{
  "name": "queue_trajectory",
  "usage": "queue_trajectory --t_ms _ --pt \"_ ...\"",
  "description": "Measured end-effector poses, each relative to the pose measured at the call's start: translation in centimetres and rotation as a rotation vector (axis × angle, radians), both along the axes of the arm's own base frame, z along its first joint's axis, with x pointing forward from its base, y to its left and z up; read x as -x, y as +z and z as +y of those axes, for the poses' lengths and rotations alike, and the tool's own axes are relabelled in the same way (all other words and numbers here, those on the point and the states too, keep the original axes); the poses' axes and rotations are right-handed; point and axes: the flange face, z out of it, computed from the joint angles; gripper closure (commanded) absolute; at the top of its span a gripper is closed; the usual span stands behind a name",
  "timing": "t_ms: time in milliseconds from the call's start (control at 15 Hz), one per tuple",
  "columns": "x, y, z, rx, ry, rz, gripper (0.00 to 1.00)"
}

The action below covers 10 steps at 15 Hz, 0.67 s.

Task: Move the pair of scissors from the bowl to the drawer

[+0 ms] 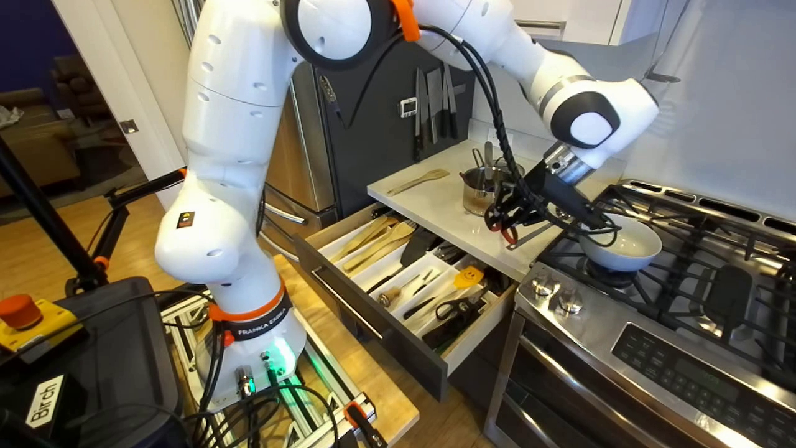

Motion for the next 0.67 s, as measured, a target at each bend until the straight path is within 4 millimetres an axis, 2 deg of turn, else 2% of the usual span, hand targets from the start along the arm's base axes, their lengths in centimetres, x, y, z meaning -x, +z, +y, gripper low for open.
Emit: queue_trajectory --t_ms 333,667 --pt "6.3 -8.2 5.1 -0.005 0.027 0.195 0.93" --pt "12.7 -15.2 6.1 0.189 -0.136 0.175 0.93"
